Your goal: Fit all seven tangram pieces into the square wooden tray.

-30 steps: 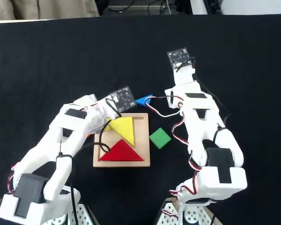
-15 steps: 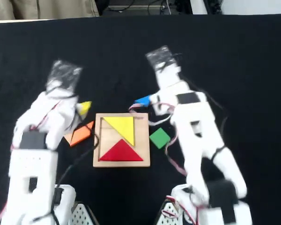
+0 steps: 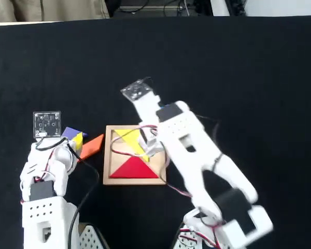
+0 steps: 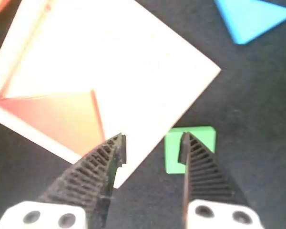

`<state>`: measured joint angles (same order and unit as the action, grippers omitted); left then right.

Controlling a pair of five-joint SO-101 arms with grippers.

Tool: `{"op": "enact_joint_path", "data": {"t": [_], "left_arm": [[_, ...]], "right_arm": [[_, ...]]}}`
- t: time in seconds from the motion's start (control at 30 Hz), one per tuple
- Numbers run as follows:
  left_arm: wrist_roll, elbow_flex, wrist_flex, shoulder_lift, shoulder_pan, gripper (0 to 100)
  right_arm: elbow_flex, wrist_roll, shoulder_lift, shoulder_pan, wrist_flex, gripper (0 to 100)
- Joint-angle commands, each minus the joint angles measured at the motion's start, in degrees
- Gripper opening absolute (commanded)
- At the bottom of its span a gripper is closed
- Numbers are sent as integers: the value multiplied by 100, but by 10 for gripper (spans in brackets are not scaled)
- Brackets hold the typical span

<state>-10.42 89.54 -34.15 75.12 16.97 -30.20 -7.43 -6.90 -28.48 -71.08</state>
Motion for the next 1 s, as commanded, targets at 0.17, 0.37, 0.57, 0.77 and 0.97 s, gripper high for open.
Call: {"op": "enact_joint_path", "data": {"t": [0.17, 0.37, 0.57, 0.77, 0.97], "left_arm": [[18, 66, 141, 79, 57, 267], [0, 119, 167, 79, 22, 267], [0, 119, 176, 79, 22, 267], [0, 119, 176, 79, 22, 267], [0, 119, 176, 79, 13, 267]], "right_arm": [[1341, 97, 1824, -624, -44, 204], [1719, 62, 2571, -149, -35, 204], [1534, 62, 2642, -141, 299, 129], [1516, 62, 2668, -114, 281, 14], [1631, 105, 2598, -141, 255, 11]]}}
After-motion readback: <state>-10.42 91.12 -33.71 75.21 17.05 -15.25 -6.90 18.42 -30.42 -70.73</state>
